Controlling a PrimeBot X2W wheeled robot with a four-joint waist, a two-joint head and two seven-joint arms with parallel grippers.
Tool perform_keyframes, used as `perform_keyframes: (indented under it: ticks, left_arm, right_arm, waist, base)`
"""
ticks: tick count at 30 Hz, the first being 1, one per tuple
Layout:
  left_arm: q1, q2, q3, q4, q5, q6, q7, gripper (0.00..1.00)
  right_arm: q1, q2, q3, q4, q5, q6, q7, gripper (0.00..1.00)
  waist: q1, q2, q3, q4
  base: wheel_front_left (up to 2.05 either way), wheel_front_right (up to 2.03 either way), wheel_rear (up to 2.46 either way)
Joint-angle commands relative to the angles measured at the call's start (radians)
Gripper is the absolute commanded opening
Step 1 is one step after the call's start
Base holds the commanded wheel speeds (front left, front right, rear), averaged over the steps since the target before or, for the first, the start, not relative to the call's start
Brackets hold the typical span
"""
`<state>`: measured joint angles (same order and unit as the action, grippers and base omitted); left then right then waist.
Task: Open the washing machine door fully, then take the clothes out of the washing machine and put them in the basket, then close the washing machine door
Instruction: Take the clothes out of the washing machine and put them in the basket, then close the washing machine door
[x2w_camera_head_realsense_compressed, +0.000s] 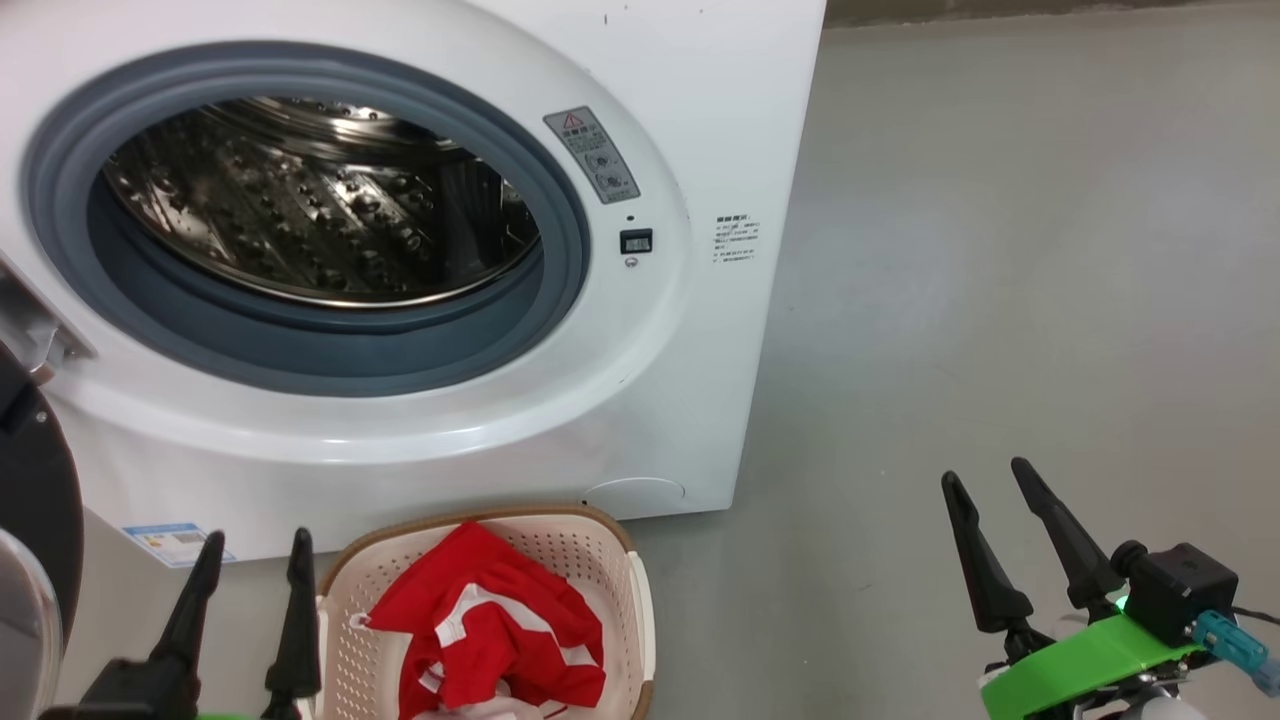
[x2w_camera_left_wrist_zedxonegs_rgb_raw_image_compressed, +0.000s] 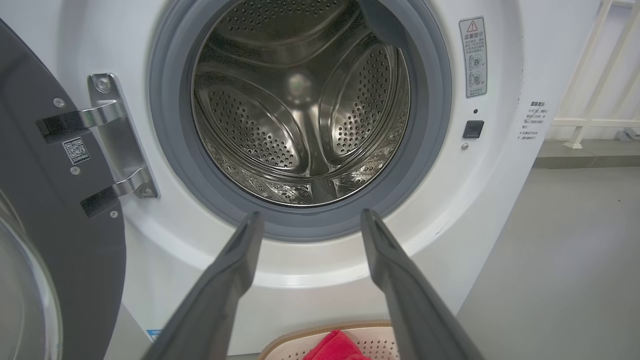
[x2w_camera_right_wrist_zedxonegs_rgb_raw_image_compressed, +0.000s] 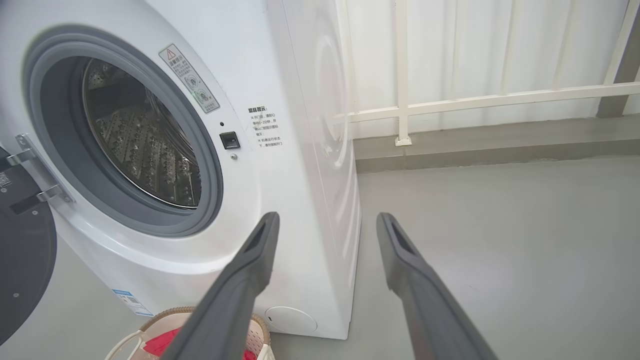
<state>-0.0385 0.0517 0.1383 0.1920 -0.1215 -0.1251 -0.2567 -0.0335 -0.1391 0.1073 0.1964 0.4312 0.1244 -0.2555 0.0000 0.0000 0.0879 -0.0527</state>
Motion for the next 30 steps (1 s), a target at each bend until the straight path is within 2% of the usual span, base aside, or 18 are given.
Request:
perform_keyframes:
  ticks: [1, 10, 30]
  left_arm:
    - [0.011, 0.009, 0.042, -0.044, 0.010, -0.006, -0.005, 1.00]
    - [0.068, 0.001, 0.062, -0.099, 0.002, -0.001, -0.005, 1.00]
    - [0.055, -0.001, 0.051, -0.101, -0.016, 0.005, -0.005, 1.00]
  right_arm:
    - [0.002, -0.014, 0.012, -0.028, 0.005, 0.006, -0.006, 1.00]
    - [0.017, -0.015, -0.002, -0.036, 0.003, 0.006, -0.006, 1.00]
    - [0.012, -0.010, -0.005, -0.041, 0.001, 0.006, -0.006, 1.00]
  waist:
    - [0.0000, 0.0000, -0.009, -0.002]
    - [0.0000, 0.0000, -0.013, 0.006]
    - [0.0000, 0.0000, 0.003, 0.004]
  base:
    - [0.00, 0.00, 0.00]
    - [0.00, 0.00, 0.00]
    - [0.00, 0.00, 0.00]
